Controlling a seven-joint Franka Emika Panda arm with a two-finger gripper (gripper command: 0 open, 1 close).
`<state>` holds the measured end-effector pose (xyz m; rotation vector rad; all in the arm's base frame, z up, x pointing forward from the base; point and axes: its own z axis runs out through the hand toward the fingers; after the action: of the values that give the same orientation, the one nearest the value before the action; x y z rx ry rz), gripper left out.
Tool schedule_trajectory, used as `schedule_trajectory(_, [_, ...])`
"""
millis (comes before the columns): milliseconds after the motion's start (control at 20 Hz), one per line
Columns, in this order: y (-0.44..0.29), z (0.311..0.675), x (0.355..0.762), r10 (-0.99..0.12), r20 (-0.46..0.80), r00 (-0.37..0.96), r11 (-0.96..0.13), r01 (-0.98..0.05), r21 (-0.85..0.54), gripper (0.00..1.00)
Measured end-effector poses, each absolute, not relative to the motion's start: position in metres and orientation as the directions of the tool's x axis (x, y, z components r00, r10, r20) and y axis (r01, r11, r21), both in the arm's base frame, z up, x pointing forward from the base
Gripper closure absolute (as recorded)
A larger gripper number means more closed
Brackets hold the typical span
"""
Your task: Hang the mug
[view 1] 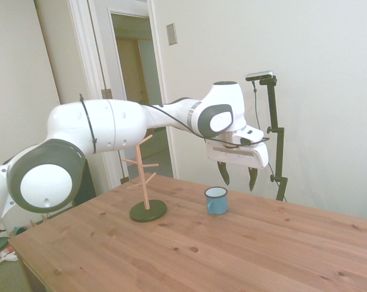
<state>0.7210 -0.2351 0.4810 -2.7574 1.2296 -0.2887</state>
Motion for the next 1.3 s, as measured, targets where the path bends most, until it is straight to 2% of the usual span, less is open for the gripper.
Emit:
schedule_trajectory(150, [-0.235,0.462,0.727,-0.725,0.116,0.679,-0.688,-0.704,-0.178,0.00])
schedule_trajectory(550, [-0.208,0.453,0.741,-0.696,0.115,0.709,-0.715,-0.667,-0.209,0.00])
schedule_trajectory(950, [-0.146,0.430,0.762,-0.656,0.112,0.746,-0.750,-0.628,-0.210,0.00])
schedule_trajectory(1300, [-0.161,0.405,0.764,-0.677,0.100,0.729,-0.733,-0.654,-0.187,0.00])
